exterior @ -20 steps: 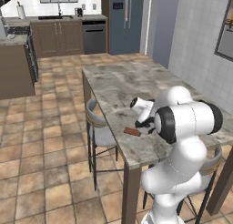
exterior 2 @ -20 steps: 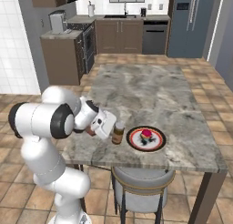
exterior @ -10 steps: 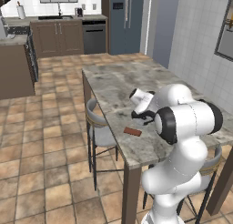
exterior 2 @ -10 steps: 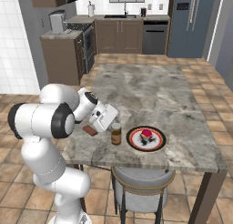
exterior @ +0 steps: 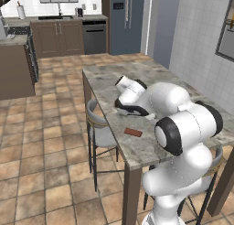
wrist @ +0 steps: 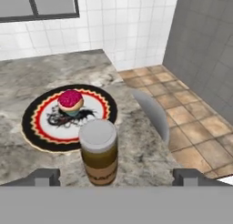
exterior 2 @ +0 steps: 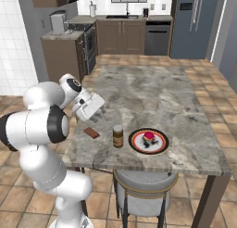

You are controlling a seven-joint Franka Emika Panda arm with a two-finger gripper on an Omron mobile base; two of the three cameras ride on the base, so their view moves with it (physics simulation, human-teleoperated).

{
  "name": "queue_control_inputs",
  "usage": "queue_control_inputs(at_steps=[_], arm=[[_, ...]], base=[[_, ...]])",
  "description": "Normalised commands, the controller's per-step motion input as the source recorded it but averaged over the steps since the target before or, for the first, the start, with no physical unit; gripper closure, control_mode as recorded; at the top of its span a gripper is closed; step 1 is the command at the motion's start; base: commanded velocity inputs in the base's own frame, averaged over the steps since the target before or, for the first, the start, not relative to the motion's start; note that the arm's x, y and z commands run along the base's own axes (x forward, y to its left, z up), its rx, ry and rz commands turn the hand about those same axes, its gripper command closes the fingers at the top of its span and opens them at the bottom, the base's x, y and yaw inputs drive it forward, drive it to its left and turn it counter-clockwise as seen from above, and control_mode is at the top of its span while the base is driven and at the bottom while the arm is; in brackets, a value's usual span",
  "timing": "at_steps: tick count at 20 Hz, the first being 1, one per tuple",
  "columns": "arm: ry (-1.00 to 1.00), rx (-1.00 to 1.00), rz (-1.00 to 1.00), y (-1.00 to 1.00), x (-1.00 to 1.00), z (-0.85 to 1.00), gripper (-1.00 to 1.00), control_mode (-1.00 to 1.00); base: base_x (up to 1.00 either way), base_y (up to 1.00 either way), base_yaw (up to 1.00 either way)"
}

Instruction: Take the cinnamon bottle from the cabinet and place it on the dining table, next to the plate with the cupcake. Then take the chocolate from the dining counter and place it on the cupcake plate.

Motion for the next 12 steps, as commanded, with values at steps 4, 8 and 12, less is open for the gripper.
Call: queue_control_inputs(at_steps=[4,8,12], arm=[[0.04,0.27,0.00,0.71,-0.03,0.07,-1.00,-1.00],[0.09,0.43,0.00,0.22,-0.01,-0.16,-1.00,-1.00],[-0.02,0.37,0.00,0.10,0.00,-0.67,-1.00,-1.00]], base=[[0.00,0.00,0.00],[0.00,0.00,0.00],[0.00,0.00,0.00]])
